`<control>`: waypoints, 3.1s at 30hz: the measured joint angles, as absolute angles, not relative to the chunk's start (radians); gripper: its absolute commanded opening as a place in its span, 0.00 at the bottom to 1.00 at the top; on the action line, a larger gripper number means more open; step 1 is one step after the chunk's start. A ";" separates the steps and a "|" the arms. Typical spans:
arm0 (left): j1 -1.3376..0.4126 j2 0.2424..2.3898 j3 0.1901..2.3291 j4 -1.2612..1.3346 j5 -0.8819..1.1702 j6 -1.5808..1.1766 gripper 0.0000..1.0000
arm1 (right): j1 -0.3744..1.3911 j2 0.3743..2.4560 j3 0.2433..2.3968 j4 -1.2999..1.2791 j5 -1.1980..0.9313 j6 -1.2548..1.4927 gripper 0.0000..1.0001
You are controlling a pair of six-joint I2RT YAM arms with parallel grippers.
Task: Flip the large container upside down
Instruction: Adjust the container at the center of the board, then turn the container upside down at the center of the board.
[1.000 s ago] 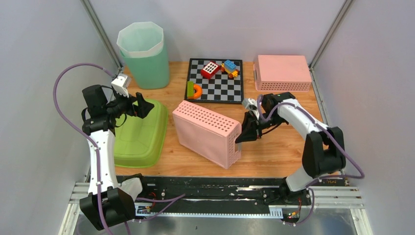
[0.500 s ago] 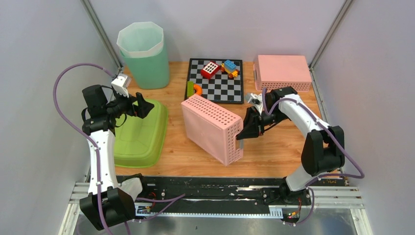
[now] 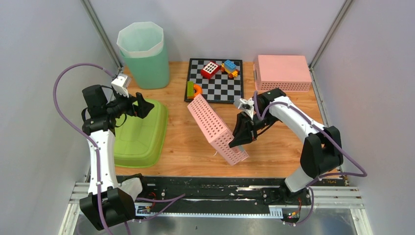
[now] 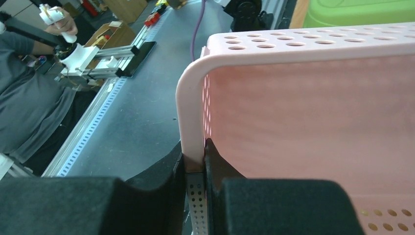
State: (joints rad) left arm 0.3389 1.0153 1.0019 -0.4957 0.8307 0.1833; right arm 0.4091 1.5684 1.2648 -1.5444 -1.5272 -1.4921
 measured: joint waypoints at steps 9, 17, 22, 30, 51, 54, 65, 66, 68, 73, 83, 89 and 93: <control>0.339 1.015 1.002 -0.496 0.831 0.184 1.00 | 0.485 1.570 1.293 -1.546 -1.483 -1.496 0.13; 0.339 1.016 1.002 -0.496 0.831 0.183 1.00 | 0.620 1.531 1.256 -1.305 -1.211 -1.310 0.13; 0.339 1.016 1.002 -0.496 0.831 0.183 1.00 | 0.770 1.459 1.210 -1.132 -0.908 -1.173 0.14; 0.339 1.016 1.002 -0.496 0.831 0.184 1.00 | 0.996 1.411 1.113 -1.030 -0.488 -1.090 0.29; 0.339 1.019 1.002 -0.496 0.813 0.184 1.00 | 1.219 1.000 0.639 -0.591 0.126 -1.053 0.54; 0.339 1.024 1.002 -0.496 0.797 0.187 1.00 | 1.222 0.929 0.545 -0.509 0.142 -1.078 0.54; 0.339 1.040 1.002 -0.496 0.749 0.192 1.00 | 1.258 0.775 0.295 -0.157 0.200 -1.214 0.46; 0.339 1.040 1.002 -0.496 0.747 0.193 1.00 | 1.261 0.771 0.293 -0.147 0.203 -1.220 0.43; 0.339 1.042 1.002 -0.496 0.743 0.195 1.00 | 1.269 0.760 0.293 -0.120 0.209 -1.227 0.41; 0.339 1.052 1.002 -0.496 0.733 0.199 1.00 | 1.288 0.744 0.291 -0.080 0.215 -1.232 0.35; 0.339 1.053 1.002 -0.496 0.728 0.202 1.00 | 1.318 0.738 0.209 0.046 0.229 -1.279 0.03; 0.339 1.053 1.002 -0.496 0.728 0.202 1.00 | 1.319 0.739 0.240 0.052 0.253 -1.266 0.03; 0.339 1.053 1.002 -0.496 0.728 0.202 1.00 | 1.317 0.740 0.350 0.000 0.240 -1.207 0.03</control>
State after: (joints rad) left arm 0.3389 1.0531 1.0019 -0.4961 0.7280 0.2024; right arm 1.3174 0.7399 0.3500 -0.0002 0.2401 -1.2072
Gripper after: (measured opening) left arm 0.999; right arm 0.077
